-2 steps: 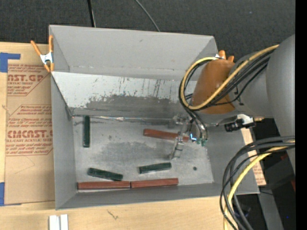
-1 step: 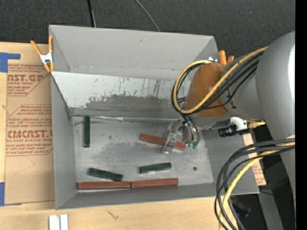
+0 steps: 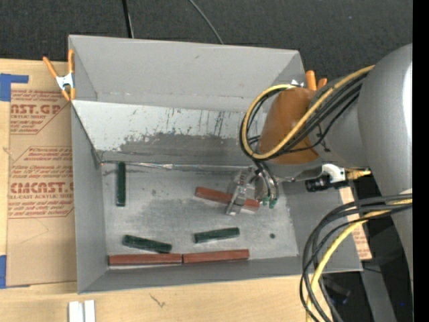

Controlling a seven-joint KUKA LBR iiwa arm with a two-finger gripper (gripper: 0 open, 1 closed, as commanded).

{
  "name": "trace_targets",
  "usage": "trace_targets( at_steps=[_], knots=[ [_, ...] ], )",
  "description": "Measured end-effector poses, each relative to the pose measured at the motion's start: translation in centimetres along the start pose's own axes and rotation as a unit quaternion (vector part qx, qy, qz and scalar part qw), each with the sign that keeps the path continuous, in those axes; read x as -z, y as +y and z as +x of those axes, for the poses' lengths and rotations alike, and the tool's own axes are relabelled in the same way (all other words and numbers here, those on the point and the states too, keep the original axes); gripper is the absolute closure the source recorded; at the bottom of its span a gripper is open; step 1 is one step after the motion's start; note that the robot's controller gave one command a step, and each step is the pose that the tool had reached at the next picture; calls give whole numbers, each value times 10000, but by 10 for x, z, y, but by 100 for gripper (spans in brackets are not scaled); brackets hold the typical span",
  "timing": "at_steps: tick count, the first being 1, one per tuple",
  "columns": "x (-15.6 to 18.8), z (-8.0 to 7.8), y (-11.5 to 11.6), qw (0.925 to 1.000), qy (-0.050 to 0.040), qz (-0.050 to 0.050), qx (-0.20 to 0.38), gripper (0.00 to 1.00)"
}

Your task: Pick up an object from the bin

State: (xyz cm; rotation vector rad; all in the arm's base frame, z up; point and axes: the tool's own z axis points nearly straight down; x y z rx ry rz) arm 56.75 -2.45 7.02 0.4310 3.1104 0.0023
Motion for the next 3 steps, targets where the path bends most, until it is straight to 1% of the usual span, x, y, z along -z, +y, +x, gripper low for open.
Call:
trace_targets(
  at_steps=[2, 3],
  knots=[
    [5, 1, 0, 10000, 15, 7, 0, 100],
    [16, 1, 0, 10000, 22, 8, -1, 100]
  ],
)
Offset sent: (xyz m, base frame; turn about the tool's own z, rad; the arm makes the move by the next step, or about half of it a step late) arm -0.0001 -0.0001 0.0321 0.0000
